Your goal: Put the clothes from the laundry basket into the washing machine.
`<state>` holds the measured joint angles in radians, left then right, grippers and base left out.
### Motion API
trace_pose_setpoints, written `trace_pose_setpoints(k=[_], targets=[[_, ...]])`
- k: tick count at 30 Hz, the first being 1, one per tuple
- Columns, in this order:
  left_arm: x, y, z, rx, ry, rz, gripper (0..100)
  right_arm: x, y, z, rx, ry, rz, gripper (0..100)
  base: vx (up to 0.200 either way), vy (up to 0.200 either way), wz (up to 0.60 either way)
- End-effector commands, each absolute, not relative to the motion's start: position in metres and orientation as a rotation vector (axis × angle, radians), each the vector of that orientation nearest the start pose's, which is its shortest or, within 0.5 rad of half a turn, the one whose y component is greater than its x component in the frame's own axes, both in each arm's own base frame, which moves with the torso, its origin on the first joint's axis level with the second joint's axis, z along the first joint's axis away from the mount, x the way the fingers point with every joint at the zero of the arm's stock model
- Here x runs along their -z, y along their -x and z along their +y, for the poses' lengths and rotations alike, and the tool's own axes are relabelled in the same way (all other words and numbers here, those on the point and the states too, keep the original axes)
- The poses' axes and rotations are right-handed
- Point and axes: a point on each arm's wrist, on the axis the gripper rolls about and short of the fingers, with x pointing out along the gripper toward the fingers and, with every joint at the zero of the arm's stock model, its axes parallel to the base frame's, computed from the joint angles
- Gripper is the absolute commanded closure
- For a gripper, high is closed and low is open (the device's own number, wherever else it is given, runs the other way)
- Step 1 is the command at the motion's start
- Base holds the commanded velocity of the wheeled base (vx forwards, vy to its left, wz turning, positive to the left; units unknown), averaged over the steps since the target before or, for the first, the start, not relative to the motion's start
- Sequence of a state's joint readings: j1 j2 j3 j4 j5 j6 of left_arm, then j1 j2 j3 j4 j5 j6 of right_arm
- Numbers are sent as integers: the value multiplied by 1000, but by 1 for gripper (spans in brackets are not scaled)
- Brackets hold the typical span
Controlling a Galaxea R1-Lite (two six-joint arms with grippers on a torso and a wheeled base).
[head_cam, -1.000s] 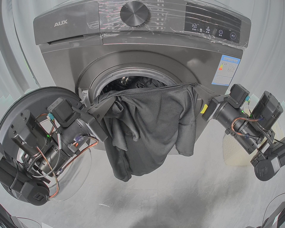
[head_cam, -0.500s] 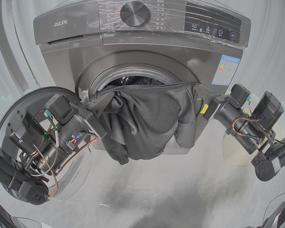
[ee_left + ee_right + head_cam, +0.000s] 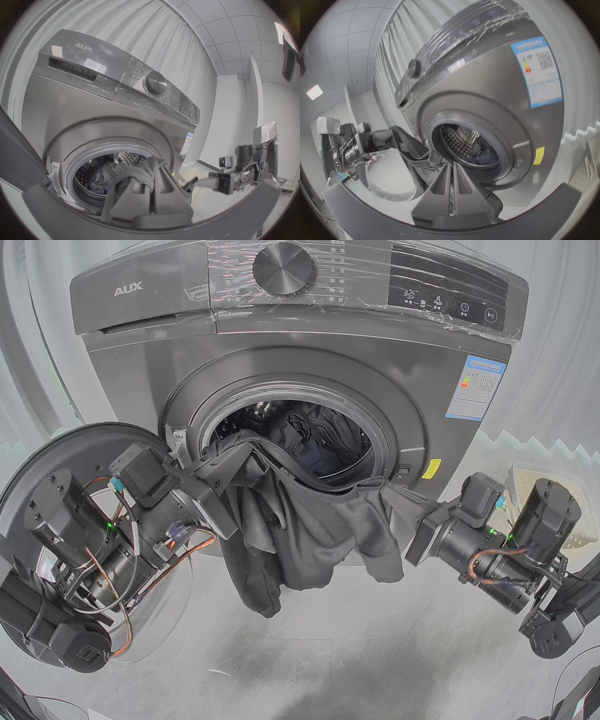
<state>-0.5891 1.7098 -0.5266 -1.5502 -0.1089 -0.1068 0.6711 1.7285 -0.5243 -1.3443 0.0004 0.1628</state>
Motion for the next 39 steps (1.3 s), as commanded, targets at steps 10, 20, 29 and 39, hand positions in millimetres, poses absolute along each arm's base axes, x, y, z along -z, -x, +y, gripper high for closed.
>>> trace_pose_setpoints(k=[10,20,29,39], targets=[[-208,-225,-158,722,197,-359,100,-97,-217,207,-729,-124,210,0,0,0,0],[-214,-220,-159,737,202,-383,100,-82,-261,220,-680,-127,179,0,0,0,0],[-218,-217,-159,745,208,-394,100,-70,-290,263,-752,-117,105,0,0,0,0],[-217,-214,-161,757,207,-391,100,-50,-303,303,-827,-125,60,0,0,0,0]])
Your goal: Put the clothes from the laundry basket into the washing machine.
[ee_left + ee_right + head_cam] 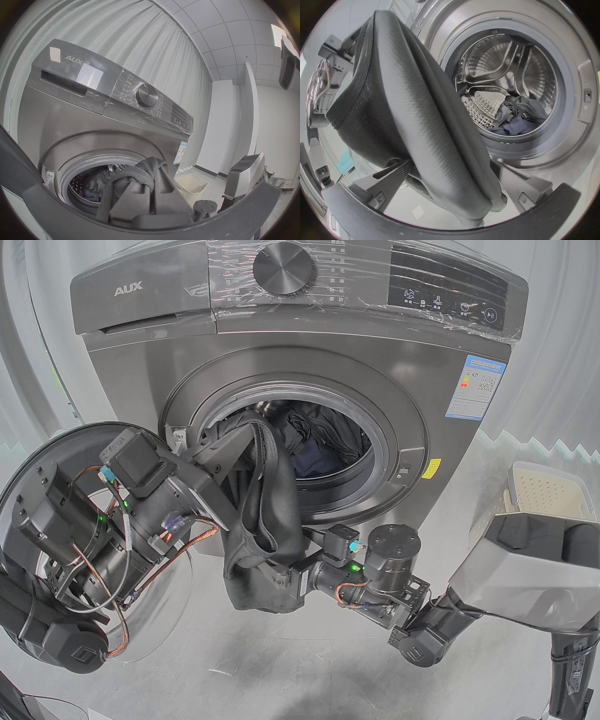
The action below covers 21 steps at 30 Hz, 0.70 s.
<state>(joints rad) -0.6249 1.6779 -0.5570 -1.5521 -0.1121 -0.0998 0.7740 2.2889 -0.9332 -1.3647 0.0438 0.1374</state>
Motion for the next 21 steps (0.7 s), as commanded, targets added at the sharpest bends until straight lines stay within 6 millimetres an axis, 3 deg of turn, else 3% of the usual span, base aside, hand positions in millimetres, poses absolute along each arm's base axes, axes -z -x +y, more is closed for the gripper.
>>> trace_pose_setpoints(k=[1,8,9,16,20,21], targets=[[-218,-214,-160,757,208,-394,100,-51,-306,306,-828,-131,47,0,0,0,0],[-221,-211,-160,768,216,-403,100,-49,-309,316,-832,-142,23,0,0,0,0],[-221,-211,-160,768,217,-402,100,-50,-310,317,-831,-146,18,100,0,0,0],[-220,-212,-160,767,223,-396,100,-62,-313,311,-803,-162,-20,100,0,0,0],[-217,-216,-159,750,218,-384,100,-93,-312,279,-708,-177,-47,100,0,0,0],[-217,-216,-159,750,218,-384,100,-93,-312,279,-708,-177,-47,100,0,0,0]])
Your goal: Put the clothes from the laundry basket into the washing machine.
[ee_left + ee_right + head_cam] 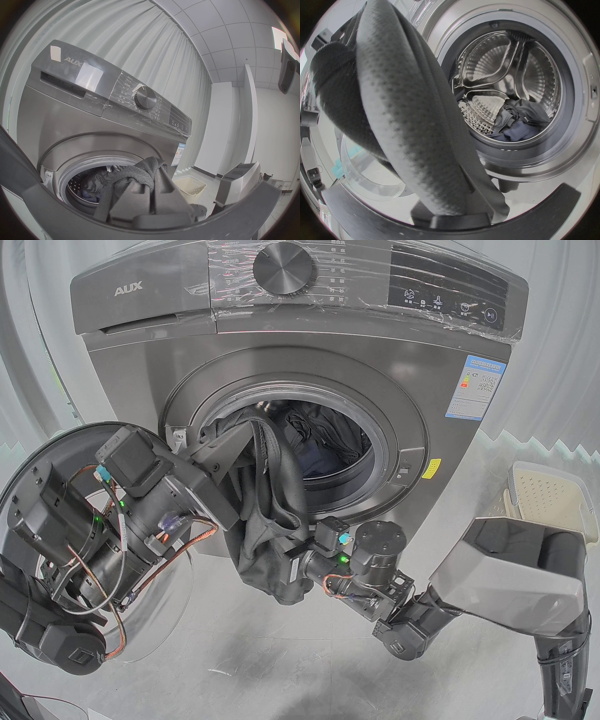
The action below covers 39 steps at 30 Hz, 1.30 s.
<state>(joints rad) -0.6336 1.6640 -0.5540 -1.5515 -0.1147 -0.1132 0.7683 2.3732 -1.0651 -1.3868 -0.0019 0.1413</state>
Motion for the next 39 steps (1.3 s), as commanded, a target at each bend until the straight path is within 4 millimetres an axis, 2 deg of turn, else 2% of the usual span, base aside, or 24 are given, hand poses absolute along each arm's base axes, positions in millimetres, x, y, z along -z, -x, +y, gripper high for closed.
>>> trace_pose_setpoints(k=[1,3,4,5,7,11,14,19,24,32,33,37,39], targets=[[-216,-218,-158,743,217,-381,100,-105,-307,261,-671,-179,-47,100,0,0,0],[-213,-222,-155,725,210,-372,100,-116,-302,242,-642,-182,-46,100,0,0,0],[-213,-222,-155,725,210,-372,100,-116,-302,242,-642,-182,-46,100,0,0,0],[-207,-226,-154,712,203,-352,100,-124,-295,225,-617,-182,-40,100,0,0,0],[-203,-228,-155,710,197,-334,100,-131,-286,209,-597,-188,-33,100,0,0,0],[-185,-222,-151,728,167,-262,100,-140,-255,193,-614,-237,-20,100,0,0,0],[-180,-219,-150,758,157,-238,100,-146,-243,183,-616,-270,-56,100,0,0,0],[-177,-219,-151,762,151,-227,100,-149,-251,175,-583,-270,-90,100,0,0,0],[-175,-219,-151,761,148,-223,100,-149,-250,178,-594,-273,-92,100,0,0,0],[-191,-227,-155,744,177,-288,100,-123,-224,181,-658,-221,37,100,0,0,0],[-193,-228,-155,738,180,-297,100,-119,-221,185,-673,-217,53,0,0,0,0],[-199,-230,-156,716,191,-322,100,-107,-217,194,-700,-200,99,0,0,0,0],[-201,-231,-154,709,192,-332,100,-89,-216,197,-714,-167,165,0,0,0,0]])
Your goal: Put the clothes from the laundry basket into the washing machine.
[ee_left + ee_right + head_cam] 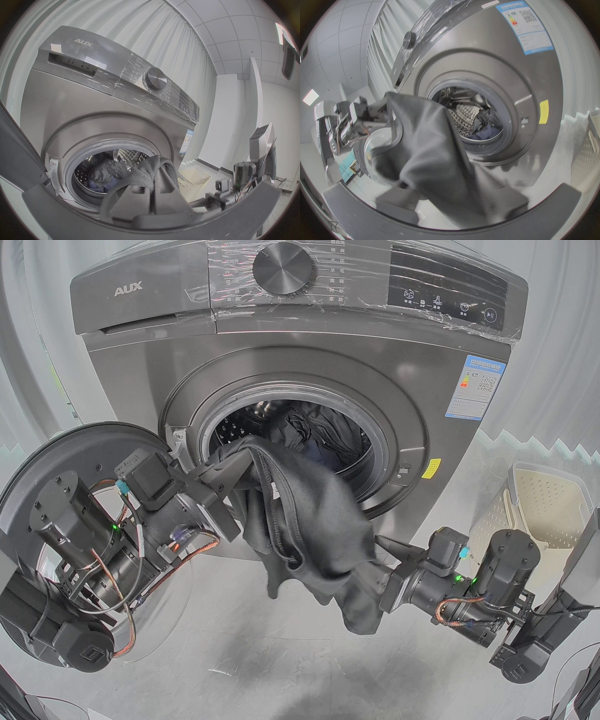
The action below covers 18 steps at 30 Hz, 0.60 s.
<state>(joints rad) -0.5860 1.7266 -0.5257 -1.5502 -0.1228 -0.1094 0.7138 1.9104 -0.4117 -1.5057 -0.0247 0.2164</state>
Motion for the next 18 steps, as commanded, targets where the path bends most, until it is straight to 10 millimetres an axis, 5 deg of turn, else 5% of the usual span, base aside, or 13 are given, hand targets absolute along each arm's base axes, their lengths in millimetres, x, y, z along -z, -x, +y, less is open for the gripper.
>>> trace_pose_setpoints(k=[1,8,18], targets=[[-203,-231,-154,709,193,-337,100,-83,-216,199,-729,-149,182,0,0,0,0],[-208,-227,-155,719,198,-358,100,-59,-240,222,-780,-101,192,0,0,0,0],[-214,-222,-153,727,206,-378,100,-51,-282,248,-767,-119,102,0,0,0,0]])
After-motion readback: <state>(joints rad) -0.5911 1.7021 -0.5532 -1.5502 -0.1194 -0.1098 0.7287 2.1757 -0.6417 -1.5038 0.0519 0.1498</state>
